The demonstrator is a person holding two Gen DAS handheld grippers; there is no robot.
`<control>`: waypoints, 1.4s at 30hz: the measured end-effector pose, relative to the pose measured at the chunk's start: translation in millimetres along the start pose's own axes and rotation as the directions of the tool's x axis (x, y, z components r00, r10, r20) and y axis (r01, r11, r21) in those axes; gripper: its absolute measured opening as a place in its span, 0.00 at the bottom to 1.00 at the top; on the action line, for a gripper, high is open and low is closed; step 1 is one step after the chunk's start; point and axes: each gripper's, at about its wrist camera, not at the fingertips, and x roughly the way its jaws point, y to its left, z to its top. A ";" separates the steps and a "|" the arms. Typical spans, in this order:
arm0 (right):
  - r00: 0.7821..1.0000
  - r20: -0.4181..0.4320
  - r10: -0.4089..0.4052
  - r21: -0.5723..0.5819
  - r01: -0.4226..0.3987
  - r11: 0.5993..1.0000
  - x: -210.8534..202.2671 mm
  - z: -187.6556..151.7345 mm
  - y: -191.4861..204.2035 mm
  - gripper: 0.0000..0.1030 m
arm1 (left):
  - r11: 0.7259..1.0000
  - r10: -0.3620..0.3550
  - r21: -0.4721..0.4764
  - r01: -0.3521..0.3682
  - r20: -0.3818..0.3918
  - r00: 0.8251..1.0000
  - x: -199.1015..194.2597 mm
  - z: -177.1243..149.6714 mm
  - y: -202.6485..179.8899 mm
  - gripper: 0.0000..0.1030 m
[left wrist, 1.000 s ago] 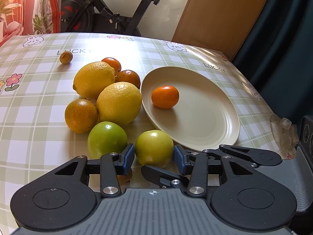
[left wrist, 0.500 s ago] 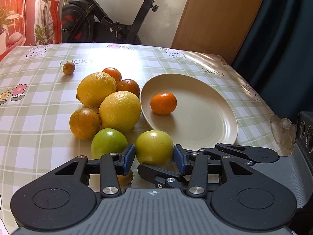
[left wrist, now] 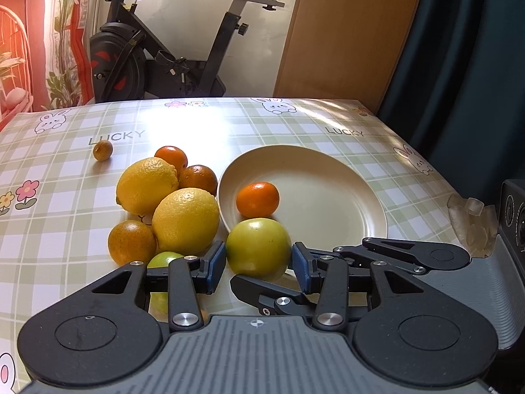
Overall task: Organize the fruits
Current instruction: 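Close the left tool fingers around the yellow-green fruit, then carry the yellow-green fruit in the left tool onto the plate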
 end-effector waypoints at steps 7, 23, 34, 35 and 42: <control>0.999 0.015 -0.048 0.031 0.048 0.998 -0.7 11.3 -14.0 0.45 | 0.999 -0.031 0.032 0.031 -0.010 0.999 18.3 18.2 -9.9 0.45; 0.992 -0.055 -0.110 0.008 0.111 0.994 41.9 26.8 -43.1 0.45 | 0.999 0.000 -0.040 -0.002 -0.067 0.998 70.9 36.0 4.1 0.45; 0.989 -0.038 -0.144 0.003 0.144 0.990 50.2 31.6 -42.9 0.45 | 0.999 0.012 -0.050 -0.015 -0.053 0.999 73.8 38.9 6.3 0.45; 0.988 -0.039 -0.147 0.003 0.147 0.989 49.9 32.0 -42.7 0.45 | 0.999 0.012 -0.051 -0.015 -0.054 0.998 73.3 39.1 6.2 0.46; 0.982 -0.044 -0.185 0.033 0.186 0.982 43.6 29.7 -40.2 0.50 | 0.997 0.005 -0.077 -0.007 -0.030 1.000 58.2 41.2 7.4 0.55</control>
